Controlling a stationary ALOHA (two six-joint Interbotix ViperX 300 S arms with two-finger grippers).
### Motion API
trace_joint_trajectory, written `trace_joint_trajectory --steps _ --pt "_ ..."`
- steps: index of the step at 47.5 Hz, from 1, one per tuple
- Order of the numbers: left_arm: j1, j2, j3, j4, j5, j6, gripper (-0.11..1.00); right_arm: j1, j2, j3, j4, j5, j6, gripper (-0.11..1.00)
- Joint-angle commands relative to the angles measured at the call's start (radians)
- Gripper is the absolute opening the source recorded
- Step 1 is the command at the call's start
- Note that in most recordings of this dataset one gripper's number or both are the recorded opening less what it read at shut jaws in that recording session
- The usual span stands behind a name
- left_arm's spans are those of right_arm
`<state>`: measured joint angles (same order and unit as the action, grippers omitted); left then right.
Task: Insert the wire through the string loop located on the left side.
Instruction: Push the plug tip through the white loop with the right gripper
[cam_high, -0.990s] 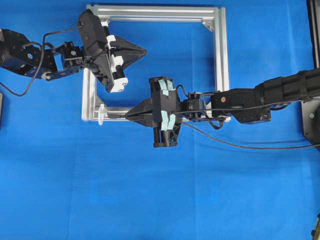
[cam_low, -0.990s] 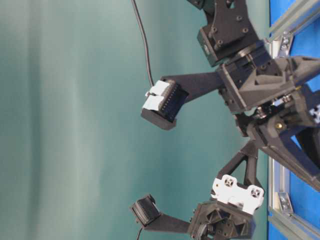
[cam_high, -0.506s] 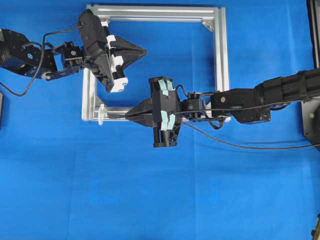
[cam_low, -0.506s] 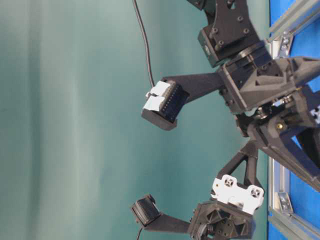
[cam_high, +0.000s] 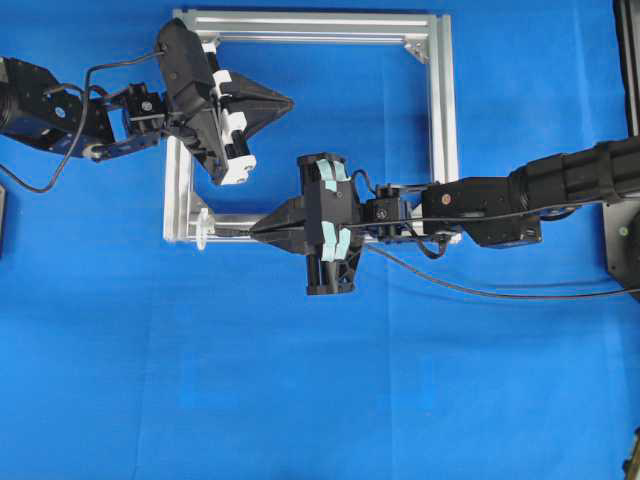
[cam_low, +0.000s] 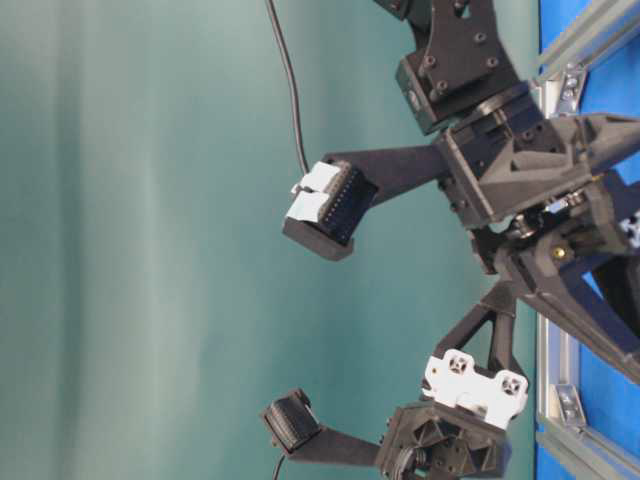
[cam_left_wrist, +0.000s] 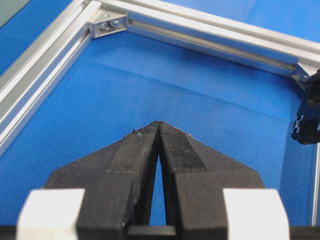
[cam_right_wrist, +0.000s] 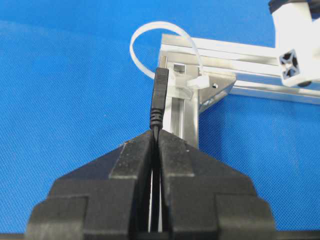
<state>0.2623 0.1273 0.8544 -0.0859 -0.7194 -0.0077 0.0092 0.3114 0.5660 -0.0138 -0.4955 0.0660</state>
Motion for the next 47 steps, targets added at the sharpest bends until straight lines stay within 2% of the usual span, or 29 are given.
trace_joint_trajectory --steps 1,38,47 --pt "-0.002 -0.032 -0.009 0.002 -0.006 -0.002 0.00 0.002 -0.018 -0.017 0.002 -0.011 0.002 0.00" --pt "-0.002 -0.032 -0.011 0.003 -0.006 -0.002 0.00 0.002 -0.018 -0.018 0.002 -0.020 0.002 0.00" --pt "-0.002 -0.032 -0.011 0.002 -0.006 -0.002 0.00 0.002 -0.002 -0.044 0.002 -0.026 0.002 0.00"
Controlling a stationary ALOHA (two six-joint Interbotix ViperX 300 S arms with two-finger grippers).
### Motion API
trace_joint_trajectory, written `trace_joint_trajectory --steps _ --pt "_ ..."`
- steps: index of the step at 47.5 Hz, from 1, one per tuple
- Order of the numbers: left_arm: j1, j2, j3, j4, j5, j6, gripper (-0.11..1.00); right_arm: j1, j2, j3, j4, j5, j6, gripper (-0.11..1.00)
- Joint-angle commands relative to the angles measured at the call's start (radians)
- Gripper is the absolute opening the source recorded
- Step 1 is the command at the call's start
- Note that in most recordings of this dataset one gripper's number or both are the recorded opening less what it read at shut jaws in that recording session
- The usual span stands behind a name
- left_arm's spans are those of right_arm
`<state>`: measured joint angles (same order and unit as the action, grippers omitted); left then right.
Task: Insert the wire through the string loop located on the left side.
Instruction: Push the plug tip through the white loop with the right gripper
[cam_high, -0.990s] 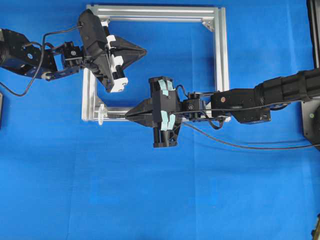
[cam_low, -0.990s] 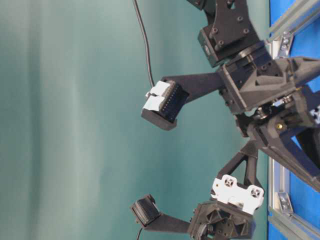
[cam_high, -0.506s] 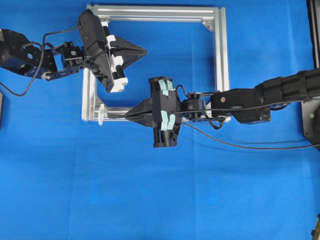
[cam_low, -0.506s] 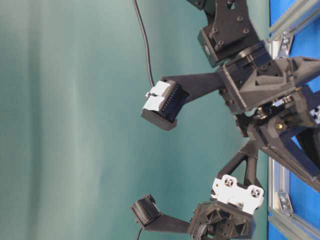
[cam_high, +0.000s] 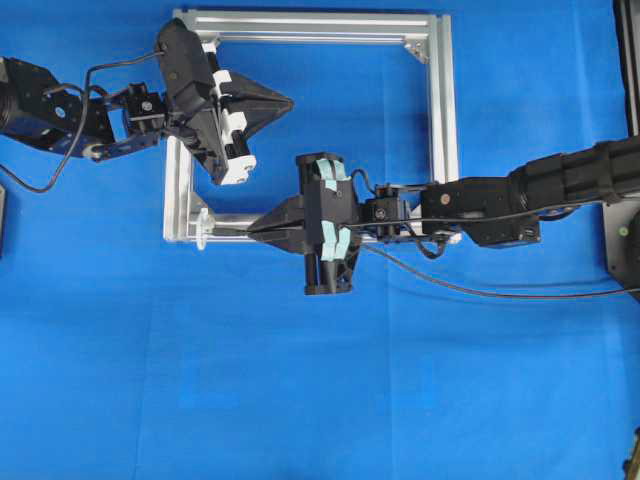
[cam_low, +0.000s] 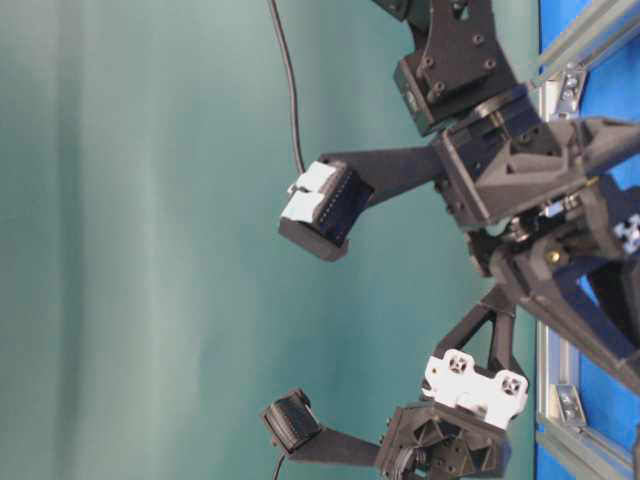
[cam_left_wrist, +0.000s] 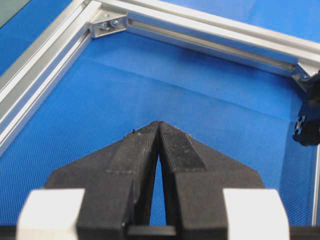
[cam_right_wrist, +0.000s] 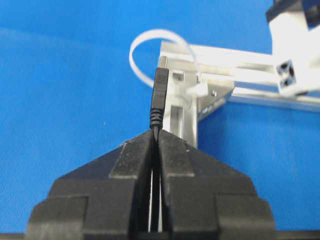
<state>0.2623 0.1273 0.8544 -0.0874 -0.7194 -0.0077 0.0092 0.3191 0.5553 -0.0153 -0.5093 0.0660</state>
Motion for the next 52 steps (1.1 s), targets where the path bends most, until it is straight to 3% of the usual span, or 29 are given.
trace_joint_trajectory --steps 1,26,52 --pt "-0.002 -0.032 -0.011 0.005 -0.006 -0.002 0.00 0.002 -0.002 -0.043 0.003 -0.012 0.002 0.00" --pt "-0.002 -0.032 -0.008 0.005 -0.006 0.000 0.00 -0.002 0.098 -0.192 0.003 -0.006 0.002 0.00" --pt "-0.002 -0.032 -0.011 0.005 -0.006 0.000 0.00 -0.002 0.118 -0.210 0.003 -0.003 0.002 0.00"
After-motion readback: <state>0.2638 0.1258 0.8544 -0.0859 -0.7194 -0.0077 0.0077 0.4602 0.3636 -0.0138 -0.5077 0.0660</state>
